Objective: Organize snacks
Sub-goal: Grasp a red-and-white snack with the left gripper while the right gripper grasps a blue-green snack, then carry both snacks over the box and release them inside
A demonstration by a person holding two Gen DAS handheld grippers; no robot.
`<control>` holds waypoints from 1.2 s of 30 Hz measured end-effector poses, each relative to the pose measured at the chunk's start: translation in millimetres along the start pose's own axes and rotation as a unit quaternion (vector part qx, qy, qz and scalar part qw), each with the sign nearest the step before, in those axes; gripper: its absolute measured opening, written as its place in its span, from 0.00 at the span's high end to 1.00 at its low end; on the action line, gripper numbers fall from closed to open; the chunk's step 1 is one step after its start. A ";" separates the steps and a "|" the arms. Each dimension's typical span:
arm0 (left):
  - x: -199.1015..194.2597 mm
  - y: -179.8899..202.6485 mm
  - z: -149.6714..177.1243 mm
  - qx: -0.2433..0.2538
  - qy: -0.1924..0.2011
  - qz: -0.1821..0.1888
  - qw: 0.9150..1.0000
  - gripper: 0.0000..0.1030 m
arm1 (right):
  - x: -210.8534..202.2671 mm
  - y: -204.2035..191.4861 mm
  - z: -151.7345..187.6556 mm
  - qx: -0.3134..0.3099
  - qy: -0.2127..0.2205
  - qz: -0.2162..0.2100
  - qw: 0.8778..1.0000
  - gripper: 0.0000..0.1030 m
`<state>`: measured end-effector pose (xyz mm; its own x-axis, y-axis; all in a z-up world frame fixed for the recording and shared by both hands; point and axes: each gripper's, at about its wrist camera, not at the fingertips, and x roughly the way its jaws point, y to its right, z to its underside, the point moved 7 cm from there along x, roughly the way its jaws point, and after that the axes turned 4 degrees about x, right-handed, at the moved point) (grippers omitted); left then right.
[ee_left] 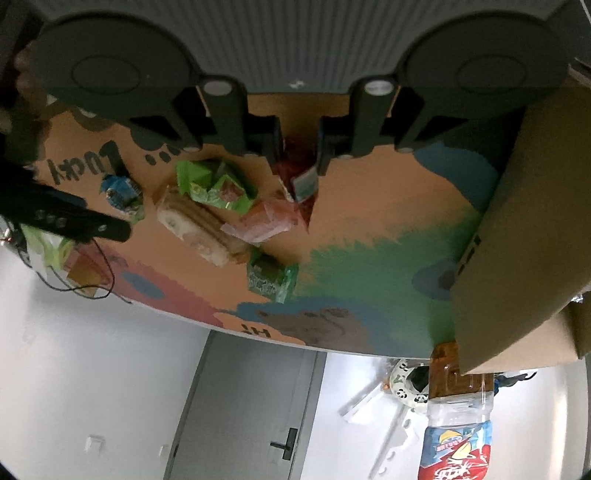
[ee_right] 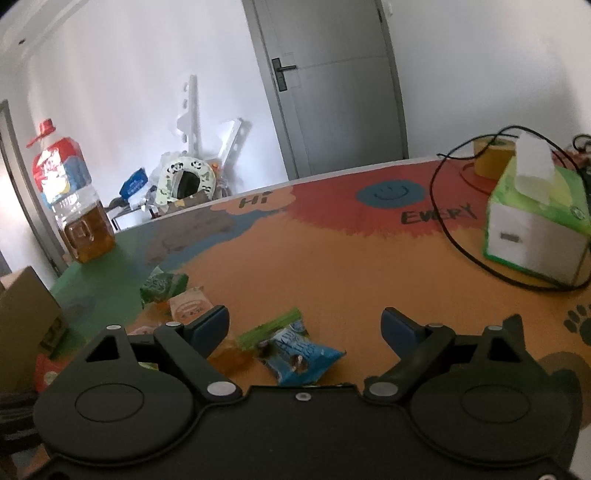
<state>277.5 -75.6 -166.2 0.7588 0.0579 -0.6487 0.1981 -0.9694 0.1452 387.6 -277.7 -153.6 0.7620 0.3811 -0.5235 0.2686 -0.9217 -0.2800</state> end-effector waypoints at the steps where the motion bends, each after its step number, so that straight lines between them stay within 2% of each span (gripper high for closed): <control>1: -1.0 -1.5 -0.3 -0.003 0.002 0.002 1.000 0.84 | 2.2 -2.1 0.7 -0.004 -0.002 0.000 1.000 0.15; 2: -1.8 -2.9 -0.8 -0.005 0.003 0.004 1.000 0.84 | 4.7 -4.2 2.0 -0.008 -0.005 0.000 1.000 0.17; 3: -3.2 -4.6 -1.1 -0.008 0.005 0.006 1.000 0.84 | 7.6 -6.2 4.5 -0.011 -0.011 0.001 1.000 0.23; 4: -4.8 -5.7 -1.9 -0.010 0.007 0.008 1.000 0.84 | 9.6 -6.7 6.9 -0.011 -0.018 0.002 1.000 0.33; 5: -6.5 -7.0 -2.5 -0.013 0.009 0.010 1.000 0.84 | 11.4 -7.3 9.5 -0.008 -0.025 0.000 1.000 0.36; 6: -7.9 -7.9 -3.4 -0.014 0.013 0.013 1.000 0.84 | 11.0 -7.8 11.6 -0.006 -0.026 -0.002 1.000 0.42; 7: -9.1 -8.9 -4.2 -0.016 0.015 0.014 1.000 0.84 | 10.0 -8.6 13.7 -0.007 -0.027 -0.001 1.000 0.61; 12: -18.3 -14.3 -6.1 -0.029 0.030 0.027 0.999 0.84 | 2.8 -8.5 18.8 -0.001 -0.031 -0.001 1.000 0.74; 22: -32.5 -16.0 -7.7 -0.033 0.047 0.048 0.997 0.84 | -20.9 -6.3 23.7 0.019 -0.010 -0.003 1.000 0.75; 28: -42.4 -16.9 -15.5 -0.034 0.062 0.042 0.997 0.84 | -30.3 -10.2 18.3 0.027 0.000 -0.021 0.999 0.75; 36: -63.3 -26.7 -29.4 -0.040 0.086 0.029 0.995 0.84 | -39.1 -40.0 8.5 0.016 0.012 -0.051 0.999 0.75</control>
<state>242.3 -46.4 -107.1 0.8637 0.0483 -0.5017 0.1943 -0.9503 0.2432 342.0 -255.2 -128.8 0.7456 0.4707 -0.4717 0.3270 -0.8752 -0.3564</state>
